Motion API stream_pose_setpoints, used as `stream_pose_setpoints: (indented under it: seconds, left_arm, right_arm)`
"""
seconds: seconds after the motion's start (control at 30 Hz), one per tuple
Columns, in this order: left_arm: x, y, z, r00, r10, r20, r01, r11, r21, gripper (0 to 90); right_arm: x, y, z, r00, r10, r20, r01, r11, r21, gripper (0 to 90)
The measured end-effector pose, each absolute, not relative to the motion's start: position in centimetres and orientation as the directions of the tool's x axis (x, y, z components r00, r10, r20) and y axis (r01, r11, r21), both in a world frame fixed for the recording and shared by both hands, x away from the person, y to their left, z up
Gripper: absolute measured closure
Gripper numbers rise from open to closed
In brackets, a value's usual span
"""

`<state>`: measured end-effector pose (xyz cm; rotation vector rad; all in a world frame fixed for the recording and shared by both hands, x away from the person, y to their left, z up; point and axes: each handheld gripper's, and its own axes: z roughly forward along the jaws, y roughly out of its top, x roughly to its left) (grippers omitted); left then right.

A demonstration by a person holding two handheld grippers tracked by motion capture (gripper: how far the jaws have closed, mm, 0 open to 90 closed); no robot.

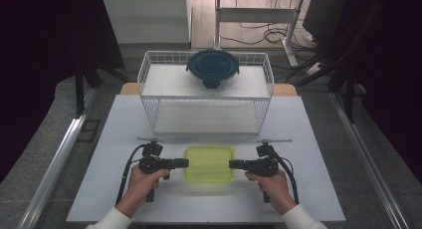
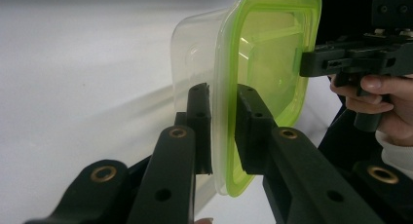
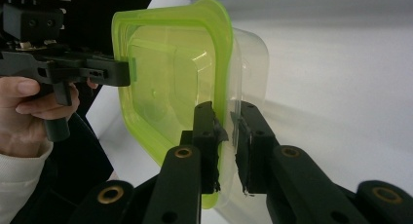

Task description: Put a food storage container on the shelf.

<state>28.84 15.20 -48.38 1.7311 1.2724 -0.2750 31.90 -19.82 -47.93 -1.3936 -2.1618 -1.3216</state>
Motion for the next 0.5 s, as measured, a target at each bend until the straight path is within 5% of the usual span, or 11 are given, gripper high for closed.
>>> stream_pose_setpoints:
  seconds: [0.5]
  left_arm:
    - [28.0,15.3,-46.8,0.489,0.620,-0.613,0.796,-0.029,0.605,78.5]
  right_arm:
    - [31.1,-19.7,-46.2,-0.579,0.603,0.549,0.766,0.170,0.620,78.2]
